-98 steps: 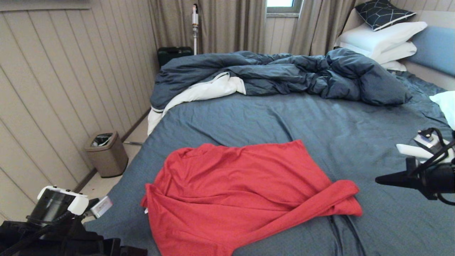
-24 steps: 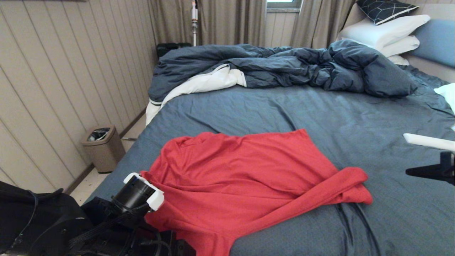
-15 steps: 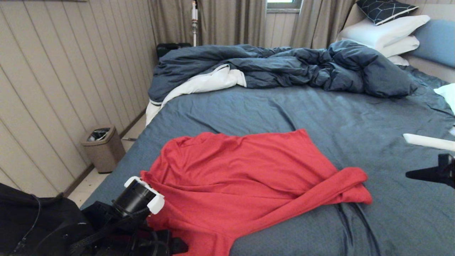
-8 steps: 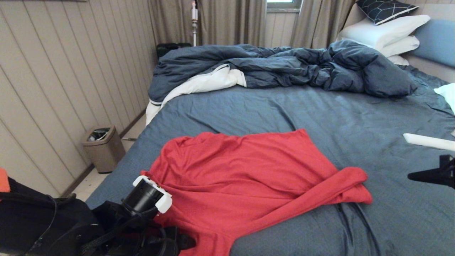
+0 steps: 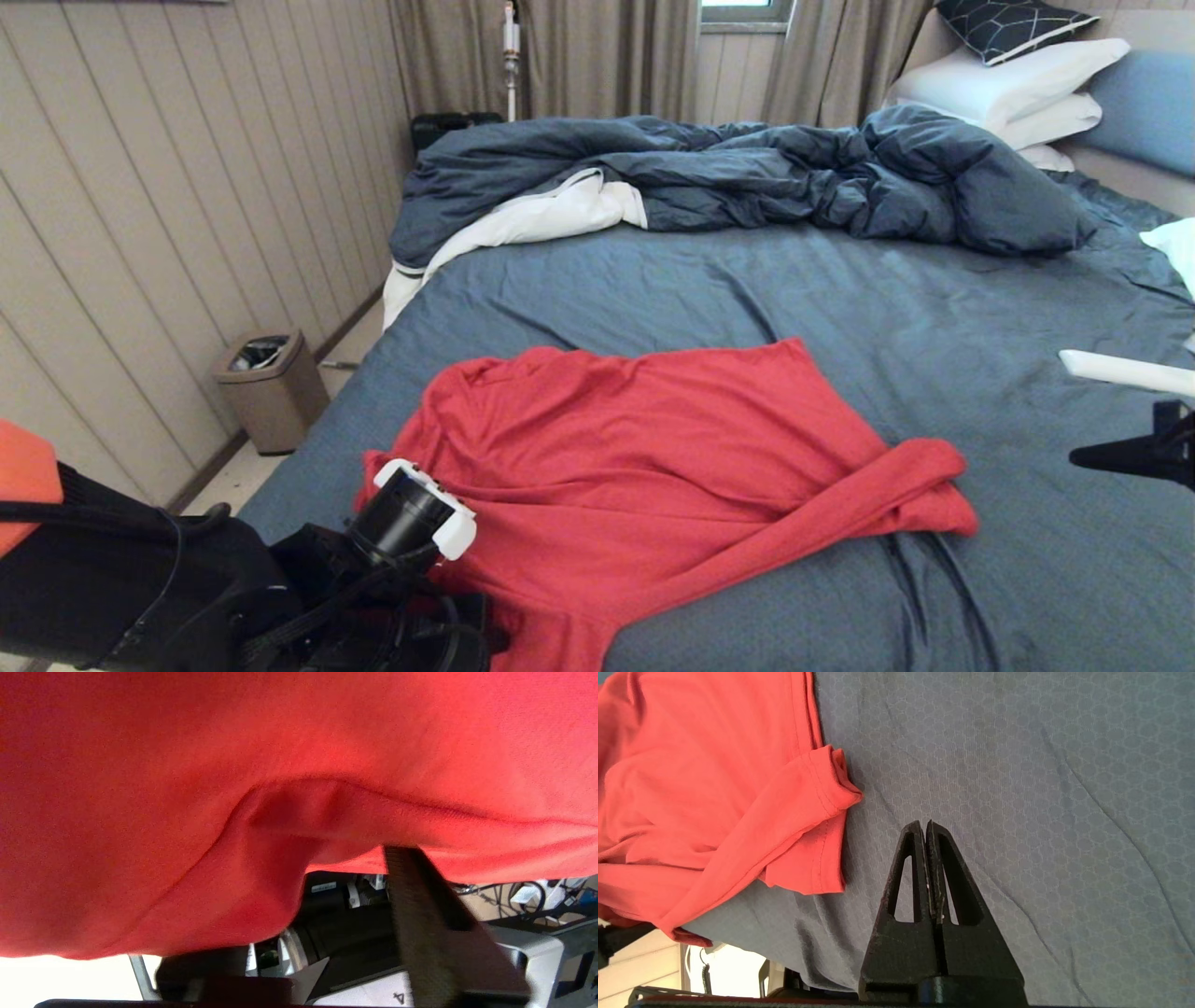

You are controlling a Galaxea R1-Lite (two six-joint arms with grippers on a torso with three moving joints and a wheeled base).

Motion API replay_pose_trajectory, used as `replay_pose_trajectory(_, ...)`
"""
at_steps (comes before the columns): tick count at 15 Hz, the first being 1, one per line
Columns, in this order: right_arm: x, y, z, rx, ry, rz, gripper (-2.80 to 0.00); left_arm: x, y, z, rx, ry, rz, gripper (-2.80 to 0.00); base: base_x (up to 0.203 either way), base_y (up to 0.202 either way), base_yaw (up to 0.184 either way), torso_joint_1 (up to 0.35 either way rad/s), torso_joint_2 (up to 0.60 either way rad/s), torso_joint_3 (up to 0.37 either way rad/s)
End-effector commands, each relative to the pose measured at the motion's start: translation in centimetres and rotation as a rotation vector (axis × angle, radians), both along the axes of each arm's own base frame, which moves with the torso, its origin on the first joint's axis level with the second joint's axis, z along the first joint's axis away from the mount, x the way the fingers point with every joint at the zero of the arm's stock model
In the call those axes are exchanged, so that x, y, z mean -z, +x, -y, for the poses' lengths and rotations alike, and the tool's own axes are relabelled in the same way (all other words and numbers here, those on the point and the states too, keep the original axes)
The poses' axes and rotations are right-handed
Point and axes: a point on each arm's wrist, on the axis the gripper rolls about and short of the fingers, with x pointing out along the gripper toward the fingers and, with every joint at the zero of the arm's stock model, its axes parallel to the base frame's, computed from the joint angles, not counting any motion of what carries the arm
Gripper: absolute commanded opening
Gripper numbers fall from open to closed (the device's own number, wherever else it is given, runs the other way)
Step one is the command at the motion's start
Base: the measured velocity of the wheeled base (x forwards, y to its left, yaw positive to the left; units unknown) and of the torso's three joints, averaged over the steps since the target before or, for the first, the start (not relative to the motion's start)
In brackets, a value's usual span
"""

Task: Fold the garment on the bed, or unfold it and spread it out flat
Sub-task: Fold the red T-shirt

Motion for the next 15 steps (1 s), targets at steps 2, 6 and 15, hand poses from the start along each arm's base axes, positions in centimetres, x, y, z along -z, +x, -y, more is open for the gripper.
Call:
replay_pose_trajectory(2, 0.1, 0.0, -0.1, -0.007, 0.006, -0.002, -2.8, -0.3, -0.6, -0.5, -0.004, -0.005, 0.0, -2.8, 0.0, 0.0, 0.0, 0.0, 0.0, 0.0)
replay_pose_trajectory(6, 0.4, 0.0, -0.3, -0.014, 0.013, -0.009, -2.8, -2.4, -2.2, -1.9, -0.021, -0.062, 0.048, -2.8, 0.0, 0.0, 0.0, 0.0, 0.0, 0.0)
replay_pose_trajectory(15, 0.9, 0.0, -0.2, -0.011, 0.024, -0.026, -2.8, -9.6, -1.7, -0.8, -0.002, -0.204, 0.188, -2.8, 0.0, 0.0, 0.0, 0.0, 0.0, 0.0)
